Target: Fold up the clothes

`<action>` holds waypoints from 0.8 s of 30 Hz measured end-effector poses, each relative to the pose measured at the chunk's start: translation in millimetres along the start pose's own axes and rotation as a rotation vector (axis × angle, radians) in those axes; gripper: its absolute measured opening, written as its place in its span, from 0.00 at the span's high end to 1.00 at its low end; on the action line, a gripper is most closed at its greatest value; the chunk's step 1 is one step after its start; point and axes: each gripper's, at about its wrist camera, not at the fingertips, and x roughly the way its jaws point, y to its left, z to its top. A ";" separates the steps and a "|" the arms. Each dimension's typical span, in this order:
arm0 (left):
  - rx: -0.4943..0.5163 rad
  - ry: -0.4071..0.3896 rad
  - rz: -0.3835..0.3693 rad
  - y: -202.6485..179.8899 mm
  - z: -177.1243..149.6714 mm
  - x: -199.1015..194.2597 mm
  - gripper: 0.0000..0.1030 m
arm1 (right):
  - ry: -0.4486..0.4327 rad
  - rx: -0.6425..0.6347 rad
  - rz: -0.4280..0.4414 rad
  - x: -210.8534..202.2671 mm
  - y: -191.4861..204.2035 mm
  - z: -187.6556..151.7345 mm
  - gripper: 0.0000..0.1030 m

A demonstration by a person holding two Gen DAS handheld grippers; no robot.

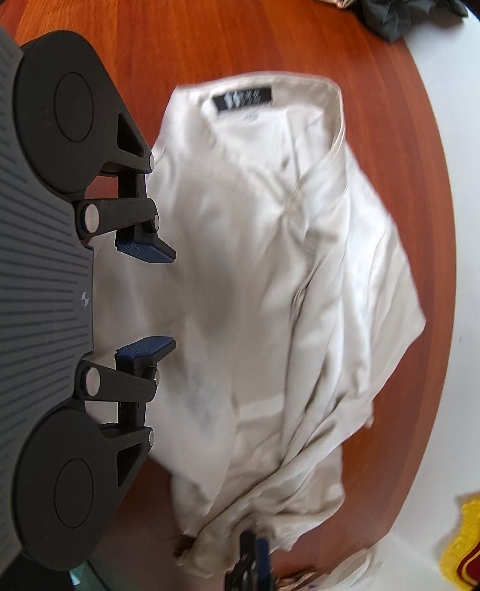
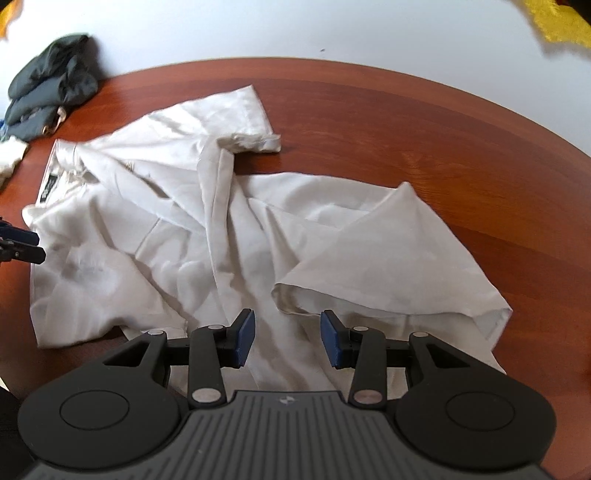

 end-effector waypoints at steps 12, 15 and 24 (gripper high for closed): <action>0.018 0.044 -0.039 -44.8 -13.5 14.6 0.54 | 0.070 -0.218 0.080 9.7 20.3 -16.4 0.63; 0.004 0.049 -0.034 -46.7 -13.5 17.6 0.55 | 0.075 -0.240 0.075 14.4 22.8 -21.1 0.80; -0.011 0.058 -0.004 -57.4 -23.8 21.3 0.74 | -0.018 -0.253 0.036 -7.1 2.9 -2.8 0.98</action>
